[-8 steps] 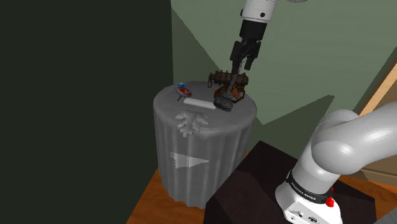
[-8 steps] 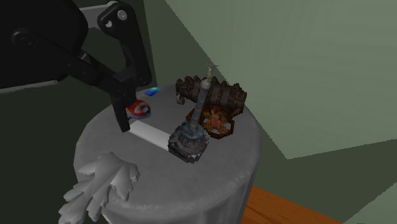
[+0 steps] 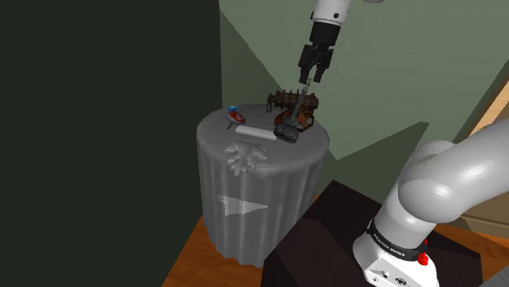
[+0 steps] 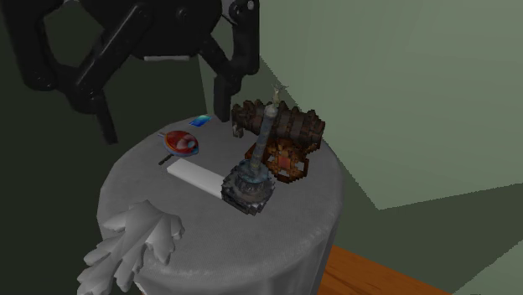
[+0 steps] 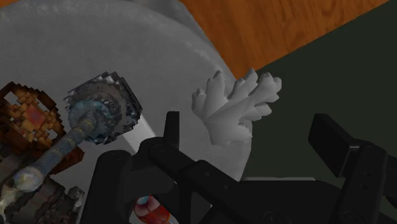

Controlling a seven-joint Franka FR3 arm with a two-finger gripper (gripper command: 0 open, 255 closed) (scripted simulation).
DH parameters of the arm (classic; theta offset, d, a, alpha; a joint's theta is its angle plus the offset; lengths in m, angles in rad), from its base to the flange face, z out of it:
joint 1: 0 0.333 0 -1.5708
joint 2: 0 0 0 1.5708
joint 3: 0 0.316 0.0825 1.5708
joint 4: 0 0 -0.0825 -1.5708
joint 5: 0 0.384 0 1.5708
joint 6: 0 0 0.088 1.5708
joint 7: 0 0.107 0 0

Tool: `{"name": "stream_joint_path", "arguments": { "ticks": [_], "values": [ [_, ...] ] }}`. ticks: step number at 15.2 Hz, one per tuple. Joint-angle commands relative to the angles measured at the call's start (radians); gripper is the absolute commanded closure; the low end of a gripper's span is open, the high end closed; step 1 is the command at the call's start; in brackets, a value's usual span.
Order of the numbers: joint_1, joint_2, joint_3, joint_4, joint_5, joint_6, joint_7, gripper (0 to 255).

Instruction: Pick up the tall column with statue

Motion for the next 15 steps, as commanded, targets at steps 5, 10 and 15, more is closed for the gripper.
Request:
{"name": "stream_joint_path", "arguments": {
  "ticks": [5,10,15],
  "values": [
    [-0.009,0.192,-0.151,0.176,0.041,-0.024,-0.165,0],
    [-0.022,0.391,-0.271,0.365,0.125,-0.076,-0.313,0],
    [-0.076,0.636,-0.372,0.604,0.261,-0.175,-0.467,0]
  ]
}}
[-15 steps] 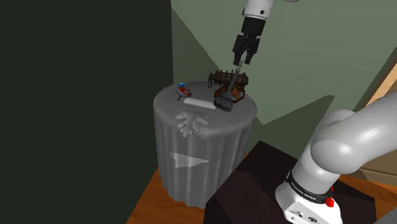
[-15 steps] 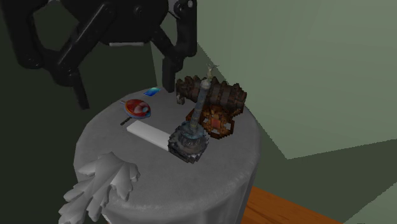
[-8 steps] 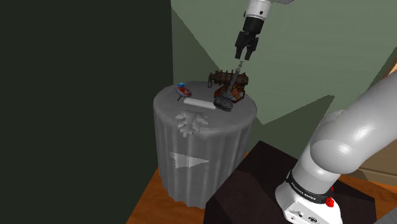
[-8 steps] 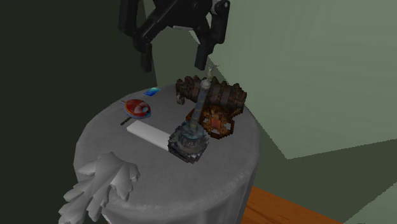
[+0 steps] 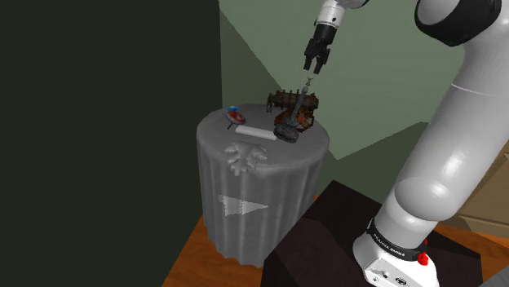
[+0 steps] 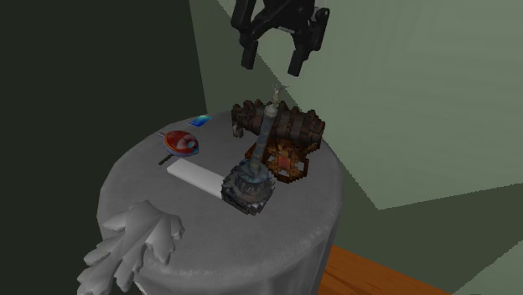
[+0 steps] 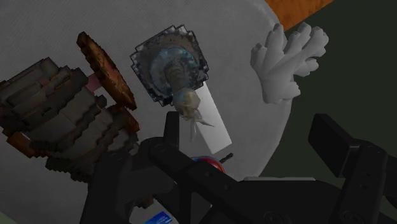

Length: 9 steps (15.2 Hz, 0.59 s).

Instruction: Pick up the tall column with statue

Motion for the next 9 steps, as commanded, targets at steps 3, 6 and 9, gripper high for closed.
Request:
{"name": "stream_joint_path", "arguments": {
  "ticks": [3,6,9],
  "values": [
    [-0.036,0.103,-0.026,0.087,0.064,-0.034,-0.063,0],
    [-0.032,0.096,-0.024,0.038,0.06,0.008,-0.07,0],
    [-0.028,0.091,-0.022,-0.015,0.057,0.056,-0.079,0]
  ]
}}
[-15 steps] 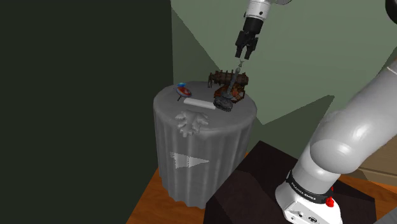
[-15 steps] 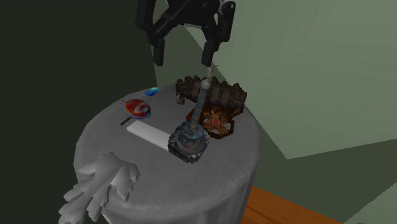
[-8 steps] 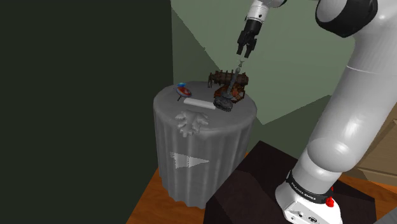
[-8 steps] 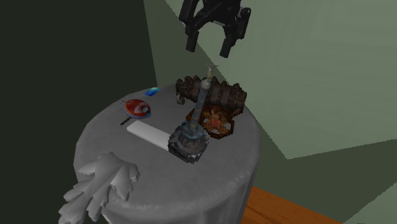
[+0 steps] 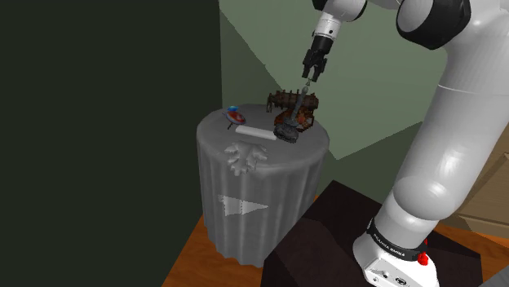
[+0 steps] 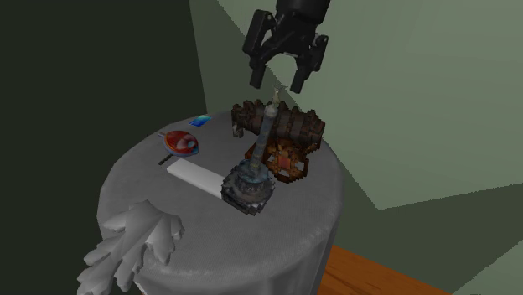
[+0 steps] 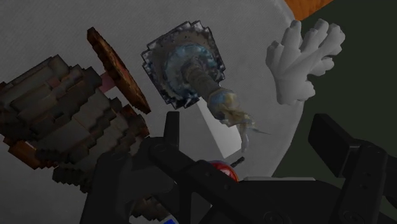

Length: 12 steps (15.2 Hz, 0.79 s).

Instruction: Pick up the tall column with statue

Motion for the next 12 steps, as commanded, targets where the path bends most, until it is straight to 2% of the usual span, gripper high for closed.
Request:
{"name": "stream_joint_path", "arguments": {
  "ticks": [1,2,3,12],
  "values": [
    [0.001,-0.001,0.0,-0.019,0.0,0.018,-0.004,0],
    [0.001,-0.001,0.0,-0.018,0.0,0.018,-0.004,0],
    [0.001,-0.001,0.0,-0.019,-0.001,0.018,-0.004,255],
    [0.001,-0.001,0.0,-0.018,0.0,0.018,-0.004,255]
  ]
}}
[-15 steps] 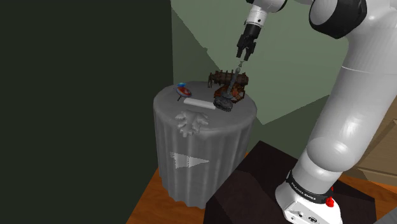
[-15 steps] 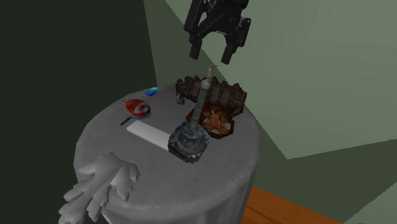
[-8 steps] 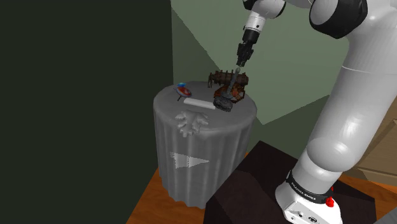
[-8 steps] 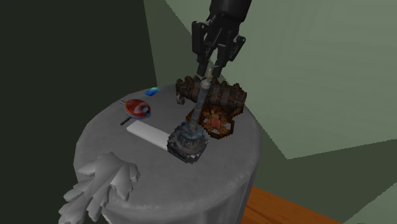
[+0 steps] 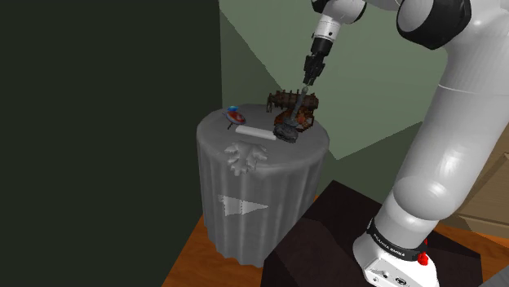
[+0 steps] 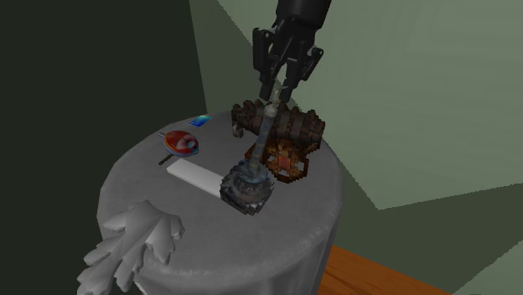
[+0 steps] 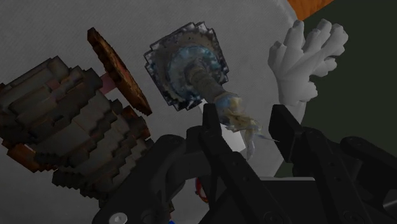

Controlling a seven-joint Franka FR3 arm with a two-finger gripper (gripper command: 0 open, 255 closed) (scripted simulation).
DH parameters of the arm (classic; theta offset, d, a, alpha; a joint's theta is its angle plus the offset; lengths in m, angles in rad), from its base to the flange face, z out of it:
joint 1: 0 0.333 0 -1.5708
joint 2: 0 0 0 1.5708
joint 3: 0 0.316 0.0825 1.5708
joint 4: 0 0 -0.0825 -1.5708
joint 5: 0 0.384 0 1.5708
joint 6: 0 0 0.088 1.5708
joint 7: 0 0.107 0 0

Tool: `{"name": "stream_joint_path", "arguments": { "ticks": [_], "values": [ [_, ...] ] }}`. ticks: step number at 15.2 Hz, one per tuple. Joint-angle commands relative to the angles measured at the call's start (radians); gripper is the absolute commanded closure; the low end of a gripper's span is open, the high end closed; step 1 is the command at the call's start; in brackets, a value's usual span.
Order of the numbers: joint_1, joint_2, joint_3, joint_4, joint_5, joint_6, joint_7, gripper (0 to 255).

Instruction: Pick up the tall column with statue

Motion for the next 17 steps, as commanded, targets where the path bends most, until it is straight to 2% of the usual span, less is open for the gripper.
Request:
{"name": "stream_joint_path", "arguments": {
  "ticks": [1,15,17],
  "values": [
    [-0.001,0.002,-0.001,0.014,0.0,-0.014,0.003,255],
    [-0.029,0.05,-0.011,0.258,0.03,-0.216,0.035,255],
    [-0.029,0.051,-0.011,0.261,0.03,-0.218,0.035,255]
  ]
}}
